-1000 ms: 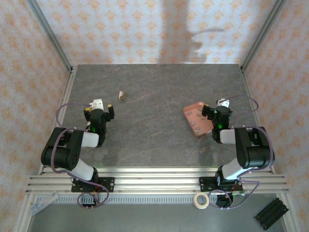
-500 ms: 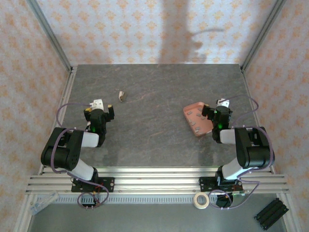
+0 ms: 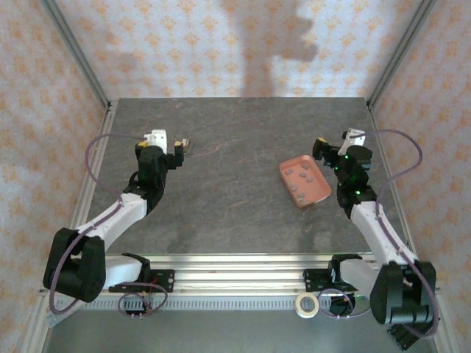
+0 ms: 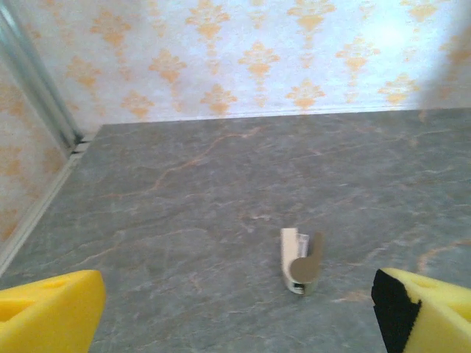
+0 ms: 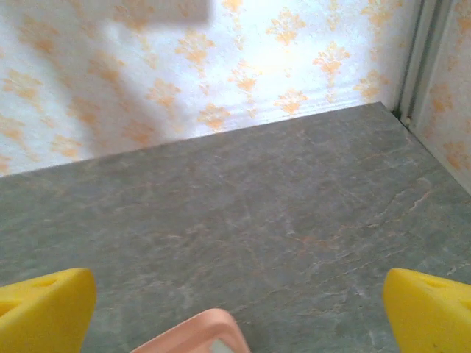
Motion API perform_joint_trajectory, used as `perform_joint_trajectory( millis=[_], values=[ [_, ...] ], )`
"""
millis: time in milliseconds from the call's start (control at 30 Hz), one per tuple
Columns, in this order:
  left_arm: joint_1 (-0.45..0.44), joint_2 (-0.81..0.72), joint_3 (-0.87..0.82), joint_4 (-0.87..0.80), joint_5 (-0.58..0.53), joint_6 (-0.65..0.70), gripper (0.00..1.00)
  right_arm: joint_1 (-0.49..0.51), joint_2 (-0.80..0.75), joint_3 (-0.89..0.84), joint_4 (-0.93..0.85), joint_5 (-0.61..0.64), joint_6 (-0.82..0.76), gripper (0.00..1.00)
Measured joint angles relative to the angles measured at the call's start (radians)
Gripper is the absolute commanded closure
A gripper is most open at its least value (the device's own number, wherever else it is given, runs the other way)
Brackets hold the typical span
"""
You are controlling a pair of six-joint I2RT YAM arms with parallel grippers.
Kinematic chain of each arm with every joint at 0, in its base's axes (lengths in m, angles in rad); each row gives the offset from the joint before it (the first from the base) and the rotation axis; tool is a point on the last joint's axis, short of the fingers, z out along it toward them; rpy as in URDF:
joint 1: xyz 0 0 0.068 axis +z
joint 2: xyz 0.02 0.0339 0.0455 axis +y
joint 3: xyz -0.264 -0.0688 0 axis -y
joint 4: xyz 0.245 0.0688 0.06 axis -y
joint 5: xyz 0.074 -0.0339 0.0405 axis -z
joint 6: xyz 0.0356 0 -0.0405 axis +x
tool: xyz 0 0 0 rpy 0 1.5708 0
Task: Load the staples into the stapler
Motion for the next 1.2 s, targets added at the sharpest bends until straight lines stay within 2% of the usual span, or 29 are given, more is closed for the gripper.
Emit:
perform_joint_trajectory(
  millis=[167, 333, 633, 767, 1000, 1200],
  values=[
    [-0.039, -0.013, 0.085, -0.203, 0.093, -0.055, 0.12, 0.026, -0.153, 0.000, -0.158, -0.023, 0.176, 0.01],
    [-0.052, -0.012, 0.132, -0.369, 0.198, -0.121, 0.15, 0.132, -0.263, 0.001, -0.315, -0.017, 0.314, 0.01],
    [-0.056, -0.011, 0.184, -0.634, 0.278, -0.188, 0.16, 0.350, -0.293, 0.001, -0.506, 0.061, 0.498, 0.01],
    [-0.055, -0.006, 0.188, -0.717, 0.278, -0.218, 0.16, 0.472, -0.240, 0.007, -0.516, 0.107, 0.524, 0.01],
    [-0.055, 0.076, 0.189, -0.770, 0.306, -0.318, 0.19, 0.676, 0.032, 0.114, -0.502, 0.148, 0.508, 0.01],
    [-0.054, 0.150, 0.188, -0.763, 0.366, -0.374, 0.20, 0.706, 0.180, 0.257, -0.535, 0.169, 0.476, 0.00]
  ],
)
